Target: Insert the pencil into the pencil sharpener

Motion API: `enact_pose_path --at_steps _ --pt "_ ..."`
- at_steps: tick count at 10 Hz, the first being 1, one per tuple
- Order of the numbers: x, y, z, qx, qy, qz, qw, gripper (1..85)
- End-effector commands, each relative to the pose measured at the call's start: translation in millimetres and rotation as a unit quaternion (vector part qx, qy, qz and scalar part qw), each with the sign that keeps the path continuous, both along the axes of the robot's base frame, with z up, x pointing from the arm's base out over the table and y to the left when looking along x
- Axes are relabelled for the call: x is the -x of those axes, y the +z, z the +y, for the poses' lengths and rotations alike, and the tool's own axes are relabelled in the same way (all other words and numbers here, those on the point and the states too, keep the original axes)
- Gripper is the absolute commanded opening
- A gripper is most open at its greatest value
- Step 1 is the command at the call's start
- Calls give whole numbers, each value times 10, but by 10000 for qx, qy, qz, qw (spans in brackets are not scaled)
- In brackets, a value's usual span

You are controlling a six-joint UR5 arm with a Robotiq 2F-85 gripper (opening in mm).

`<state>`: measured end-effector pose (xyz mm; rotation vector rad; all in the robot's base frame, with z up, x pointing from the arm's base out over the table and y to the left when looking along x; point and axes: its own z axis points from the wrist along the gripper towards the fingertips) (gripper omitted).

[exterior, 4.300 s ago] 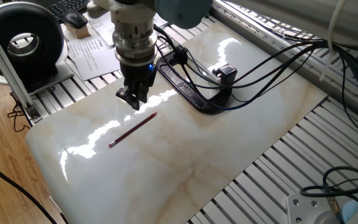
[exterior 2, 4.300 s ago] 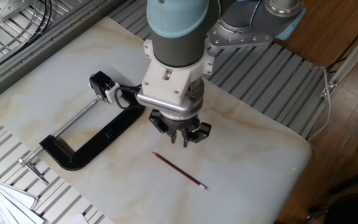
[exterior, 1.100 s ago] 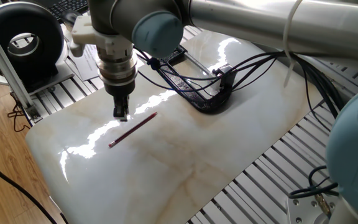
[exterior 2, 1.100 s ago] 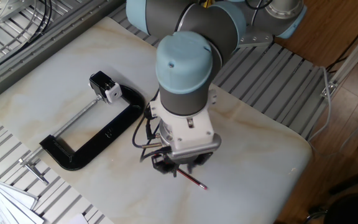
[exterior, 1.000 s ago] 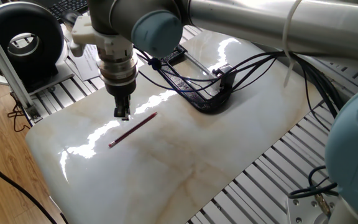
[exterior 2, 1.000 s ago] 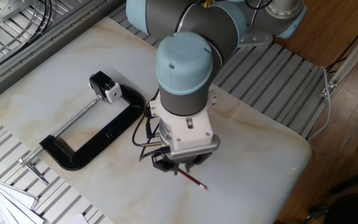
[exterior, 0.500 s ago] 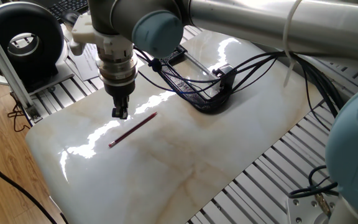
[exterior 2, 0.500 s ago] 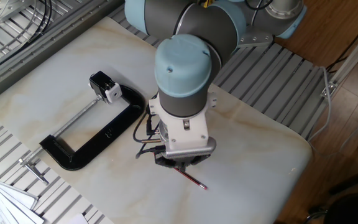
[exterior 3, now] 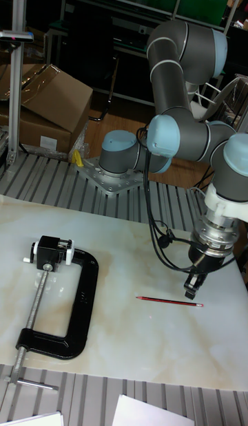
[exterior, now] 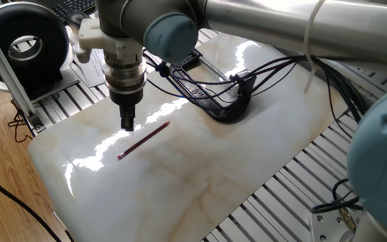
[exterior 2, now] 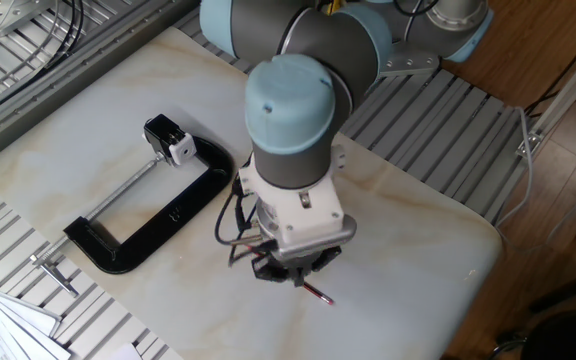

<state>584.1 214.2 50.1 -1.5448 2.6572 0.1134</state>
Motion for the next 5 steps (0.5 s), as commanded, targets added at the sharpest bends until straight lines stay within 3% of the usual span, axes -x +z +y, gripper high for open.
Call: enact_pose_path --at_steps 1,3,5 --pt "-11 -97 -90 187 827 37 9964 737" --pt "1 -99 -123 249 1042 50 9942 753" --pt "-120 -114 -112 259 1307 -193 9909 763"
